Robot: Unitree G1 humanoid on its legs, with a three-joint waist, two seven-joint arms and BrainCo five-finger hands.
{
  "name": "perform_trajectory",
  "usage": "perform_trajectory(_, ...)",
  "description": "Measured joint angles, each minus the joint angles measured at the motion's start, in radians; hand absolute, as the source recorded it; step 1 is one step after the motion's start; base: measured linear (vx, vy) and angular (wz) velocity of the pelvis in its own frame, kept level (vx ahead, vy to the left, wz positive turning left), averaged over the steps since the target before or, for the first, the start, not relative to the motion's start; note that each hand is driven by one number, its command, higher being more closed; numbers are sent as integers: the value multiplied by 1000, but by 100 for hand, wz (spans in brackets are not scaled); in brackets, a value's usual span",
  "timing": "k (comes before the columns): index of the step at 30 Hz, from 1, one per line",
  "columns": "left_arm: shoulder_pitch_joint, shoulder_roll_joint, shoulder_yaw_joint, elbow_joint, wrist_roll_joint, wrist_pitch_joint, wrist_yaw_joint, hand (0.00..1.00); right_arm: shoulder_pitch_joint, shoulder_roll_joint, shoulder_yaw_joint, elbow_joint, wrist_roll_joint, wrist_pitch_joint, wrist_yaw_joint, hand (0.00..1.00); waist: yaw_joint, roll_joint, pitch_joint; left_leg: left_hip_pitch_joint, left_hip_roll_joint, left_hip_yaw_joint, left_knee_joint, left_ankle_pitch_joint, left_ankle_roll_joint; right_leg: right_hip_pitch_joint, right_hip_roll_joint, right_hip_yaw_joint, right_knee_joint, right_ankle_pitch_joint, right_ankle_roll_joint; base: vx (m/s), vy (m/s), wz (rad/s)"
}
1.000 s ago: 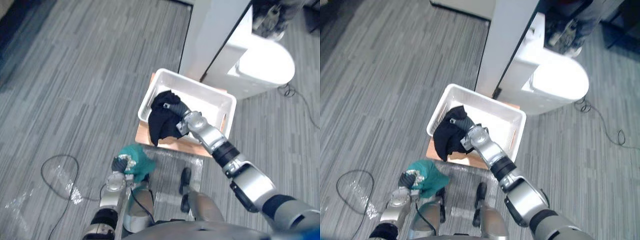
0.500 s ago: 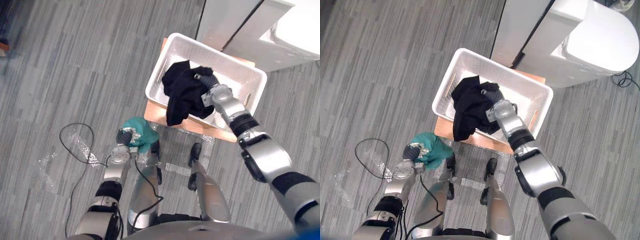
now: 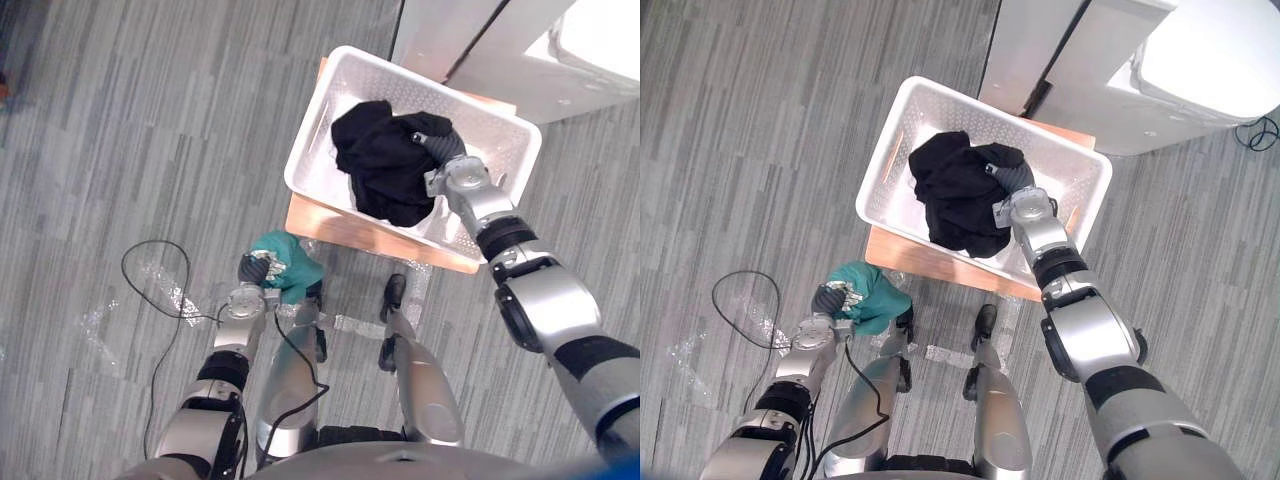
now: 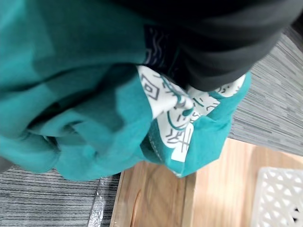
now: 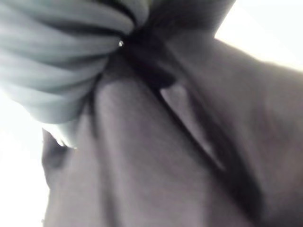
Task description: Tidy the bed and pick cloth on bed and put in laundry
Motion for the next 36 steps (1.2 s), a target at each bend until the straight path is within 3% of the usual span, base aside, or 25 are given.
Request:
perform_trajectory(7, 39, 2, -6, -14, 49, 13, -1, 100, 93, -6, -3, -163, -3, -24, -20, 0, -4, -15, -9, 112, 10, 55, -28, -4, -5, 74, 11, 41, -6, 3, -3, -29, -13, -24)
perform_trajectory(12, 113, 3, -14, -14, 89, 22, -1, 100, 192, -10, -4, -297, -50, -4, -19, 0, -16, -57, -42, 166, 24, 76, -39, -8, -16, 116, 28, 59, -17, 3, -3, 20, -34, -17)
perform_trajectory(15, 186, -7, -46, -7, 111, 40, -1, 100, 297, -10, -9, -384, -79, 22, -19, 0, -35, -70, -119, 185, 29, 78, -42, -12, -23, 136, 35, 59, -26, 2, -1, 67, -15, -4)
perform_trajectory(22, 314, -37, -44, 23, 115, 31, 2, 100, 575, -9, -74, -637, -80, 96, -60, 0, -57, -59, -257, 263, 28, 106, -45, -40, -42, 198, 34, 91, -22, -25, 17, -4, 4, -11)
perform_trajectory(27, 433, -65, -43, 71, 109, 11, 5, 100, 811, -11, -227, -703, -70, 98, -95, 0, -108, -19, -349, 307, 21, 142, -51, -63, -40, 221, 28, 122, -19, -44, 21, 21, 31, -22)
perform_trajectory(30, 465, -67, -35, 81, 99, 10, 21, 100, 949, -9, -317, -690, -30, 80, -107, 0, -133, -2, -370, 321, 21, 148, -51, -69, -42, 235, 28, 126, -24, -46, 24, 37, 4, -8)
perform_trajectory(32, 482, -68, -16, 84, 78, 0, 20, 100, 1022, 5, -373, -657, 50, 35, -117, 0, -143, 8, -380, 342, 24, 160, -50, -78, -45, 249, 32, 136, -28, -47, 26, 57, -8, -18)
perform_trajectory(36, 500, -69, 4, 110, 65, -29, 14, 100, 1108, 54, -438, -542, 93, -28, -114, 0, -155, 22, -391, 381, 29, 163, -48, -87, -49, 284, 34, 138, -29, -49, 29, 62, -5, -7)
